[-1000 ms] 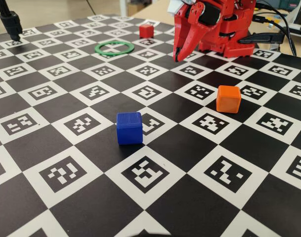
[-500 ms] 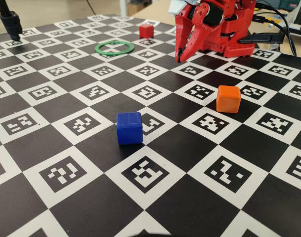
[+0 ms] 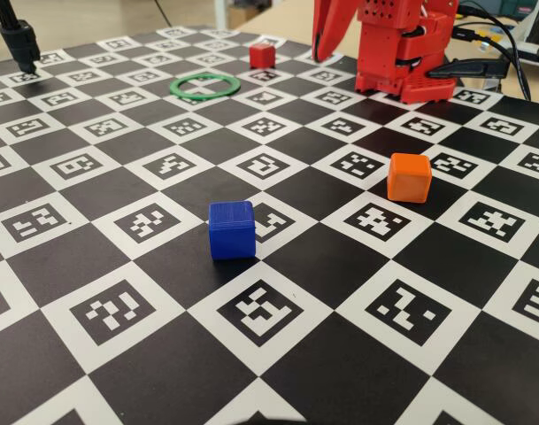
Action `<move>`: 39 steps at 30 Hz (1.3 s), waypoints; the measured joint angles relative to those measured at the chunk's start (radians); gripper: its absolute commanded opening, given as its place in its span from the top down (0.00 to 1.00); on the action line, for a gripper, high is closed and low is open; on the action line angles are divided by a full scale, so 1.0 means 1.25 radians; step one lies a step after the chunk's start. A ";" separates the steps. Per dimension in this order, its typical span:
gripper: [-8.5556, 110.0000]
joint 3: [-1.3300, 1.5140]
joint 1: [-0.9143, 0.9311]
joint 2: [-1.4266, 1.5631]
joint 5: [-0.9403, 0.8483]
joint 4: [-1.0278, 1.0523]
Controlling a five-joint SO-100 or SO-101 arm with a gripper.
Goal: Grab the red cube then put it in the green circle then put the blue cube on top and finally the orange cube on top
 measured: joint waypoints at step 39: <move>0.84 -0.634 0.858 -0.619 -0.269 0.268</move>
